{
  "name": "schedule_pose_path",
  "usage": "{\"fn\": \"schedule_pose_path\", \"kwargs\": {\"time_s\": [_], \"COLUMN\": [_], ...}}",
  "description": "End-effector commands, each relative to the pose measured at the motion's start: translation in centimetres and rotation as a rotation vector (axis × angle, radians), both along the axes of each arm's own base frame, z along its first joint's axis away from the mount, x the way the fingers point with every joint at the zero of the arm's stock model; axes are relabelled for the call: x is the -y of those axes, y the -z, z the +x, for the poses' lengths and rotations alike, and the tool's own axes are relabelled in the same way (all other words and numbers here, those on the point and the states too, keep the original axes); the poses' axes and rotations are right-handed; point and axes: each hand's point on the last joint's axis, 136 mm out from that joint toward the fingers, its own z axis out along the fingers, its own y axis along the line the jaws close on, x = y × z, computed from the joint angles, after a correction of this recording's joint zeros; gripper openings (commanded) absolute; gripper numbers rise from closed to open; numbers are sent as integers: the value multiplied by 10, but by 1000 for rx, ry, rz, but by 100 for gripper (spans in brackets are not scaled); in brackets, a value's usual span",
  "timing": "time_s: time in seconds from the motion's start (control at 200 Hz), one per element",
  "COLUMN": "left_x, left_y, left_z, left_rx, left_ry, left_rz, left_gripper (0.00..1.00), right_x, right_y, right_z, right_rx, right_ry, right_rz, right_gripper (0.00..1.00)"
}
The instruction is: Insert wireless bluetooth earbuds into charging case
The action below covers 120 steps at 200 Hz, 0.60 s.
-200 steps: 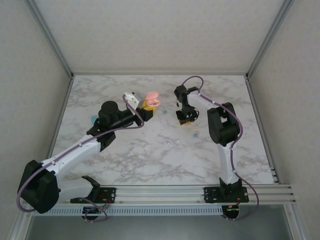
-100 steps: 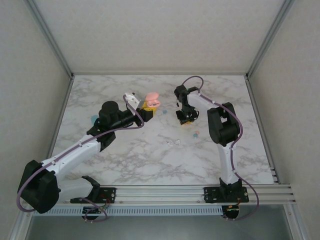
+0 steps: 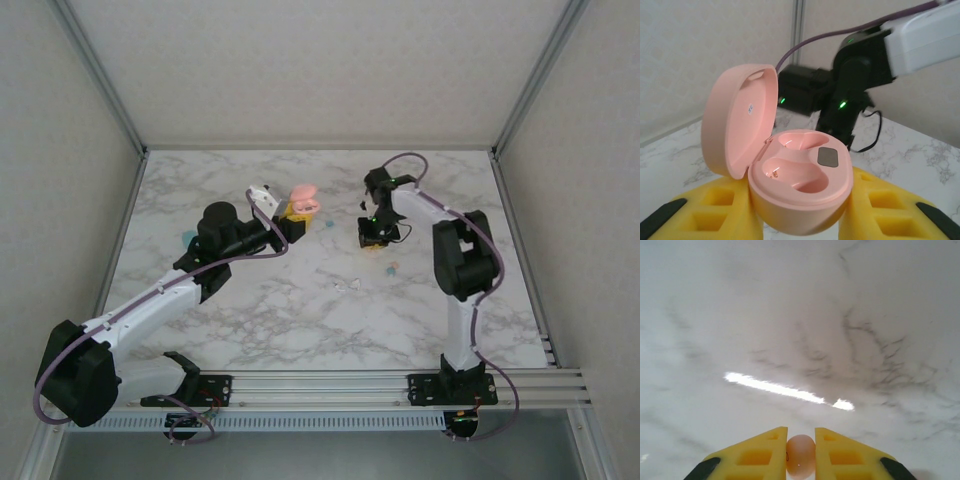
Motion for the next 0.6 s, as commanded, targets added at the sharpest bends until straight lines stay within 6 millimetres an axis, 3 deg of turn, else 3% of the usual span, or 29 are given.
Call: {"fn": "schedule_pose_path", "kwargs": {"time_s": [0.0,0.11,0.265,0.45,0.596], "left_x": [-12,-20,-31,-30,-26], "left_y": [-8,-4,-6,-7,-5], "left_z": [7,13,22,24,23], "left_rx": [44,38,46,55,49], "left_ry": [-39,-56,-79,-66,-37], "left_rz": [-18,-20,-29,-20,-20], "left_gripper": [15,15,15,15,15], "right_x": [-42,-57,-72,-78,-77], "right_y": [-77,-122,-170,-199,-205], "right_z": [0,-7,-15,-23,-24], "right_rx": [35,9,-54,-106,-120], "right_ry": [33,26,-9,-45,-34], "right_rz": [424,659,907,1013,1023], "right_gripper": [17,17,17,17,17]}}
